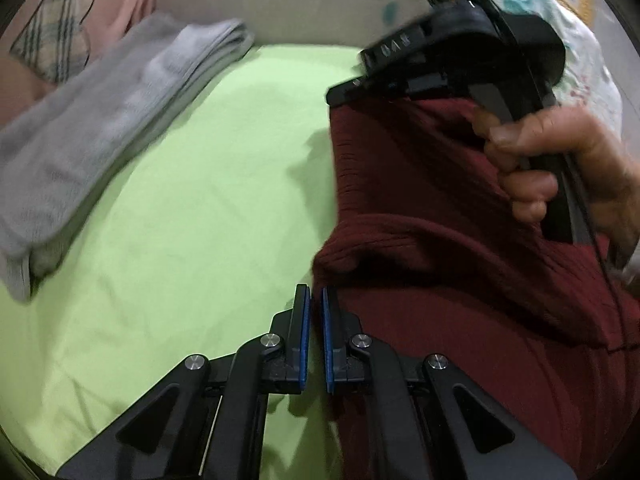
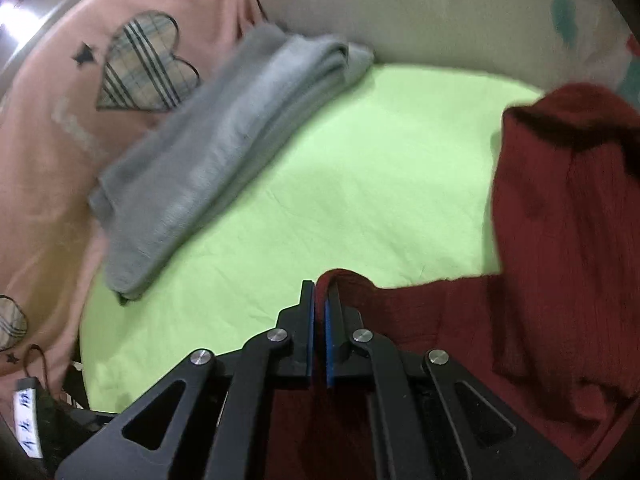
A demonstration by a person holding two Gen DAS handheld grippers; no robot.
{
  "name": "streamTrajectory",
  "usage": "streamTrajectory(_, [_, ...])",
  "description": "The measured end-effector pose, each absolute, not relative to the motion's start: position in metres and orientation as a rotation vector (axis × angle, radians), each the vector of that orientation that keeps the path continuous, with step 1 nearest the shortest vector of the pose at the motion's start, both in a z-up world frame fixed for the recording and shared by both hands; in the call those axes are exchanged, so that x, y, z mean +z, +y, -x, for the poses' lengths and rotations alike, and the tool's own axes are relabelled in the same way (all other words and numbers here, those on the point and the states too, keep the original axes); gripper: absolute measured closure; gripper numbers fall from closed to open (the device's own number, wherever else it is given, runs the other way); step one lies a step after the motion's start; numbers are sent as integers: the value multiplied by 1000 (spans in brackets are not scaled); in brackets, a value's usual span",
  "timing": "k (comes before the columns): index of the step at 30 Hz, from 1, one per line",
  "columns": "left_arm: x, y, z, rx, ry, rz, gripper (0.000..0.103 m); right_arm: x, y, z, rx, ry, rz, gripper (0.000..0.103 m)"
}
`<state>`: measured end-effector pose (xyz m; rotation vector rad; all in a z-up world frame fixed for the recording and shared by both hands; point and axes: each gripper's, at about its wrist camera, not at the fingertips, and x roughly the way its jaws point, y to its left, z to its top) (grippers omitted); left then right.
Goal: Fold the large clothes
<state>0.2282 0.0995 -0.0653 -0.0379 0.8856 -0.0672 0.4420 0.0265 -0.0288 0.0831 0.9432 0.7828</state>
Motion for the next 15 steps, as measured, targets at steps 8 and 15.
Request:
streamTrajectory(8, [-50, 125, -214, -72, 874, 142, 97, -2, -74, -388, 591, 866, -181, 64])
streamTrajectory(15, [-30, 101, -277, -205, 849, 82, 55, 1, -188, -283, 450, 826, -357, 58])
